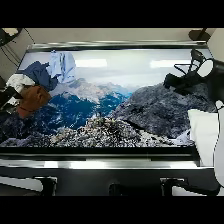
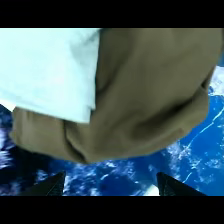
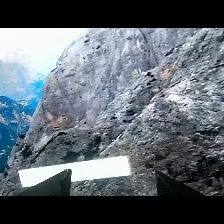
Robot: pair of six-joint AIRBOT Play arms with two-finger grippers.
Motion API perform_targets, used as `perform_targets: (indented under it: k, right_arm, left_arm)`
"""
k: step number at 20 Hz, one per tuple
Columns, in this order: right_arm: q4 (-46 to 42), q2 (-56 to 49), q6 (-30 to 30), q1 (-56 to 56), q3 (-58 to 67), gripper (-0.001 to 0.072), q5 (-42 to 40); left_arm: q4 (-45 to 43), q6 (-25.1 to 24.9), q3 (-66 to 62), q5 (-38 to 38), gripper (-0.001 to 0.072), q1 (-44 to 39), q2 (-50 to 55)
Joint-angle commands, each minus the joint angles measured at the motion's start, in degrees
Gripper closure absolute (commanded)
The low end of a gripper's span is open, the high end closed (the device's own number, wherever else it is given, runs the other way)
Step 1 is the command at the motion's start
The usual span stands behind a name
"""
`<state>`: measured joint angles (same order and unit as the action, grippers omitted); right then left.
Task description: Fold the shirts.
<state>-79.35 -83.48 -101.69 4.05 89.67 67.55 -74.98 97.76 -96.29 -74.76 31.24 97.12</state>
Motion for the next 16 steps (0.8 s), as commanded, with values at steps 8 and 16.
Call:
perform_targets:
  k: [8,16]
  right_arm:
    - [2.7,0.0,-0.1,0.0,0.0,0.0103,8.9]
    - [4.0,2.3,0.1,0.0,0.5,0.0114,12.6]
  left_arm:
    - [3.7,-3.4,-0.9,5.9,0.0596,-0.4,11.0]
    - [20.4,-16.8,-2.7,4.3,0.0678,-6.0,-16.0]
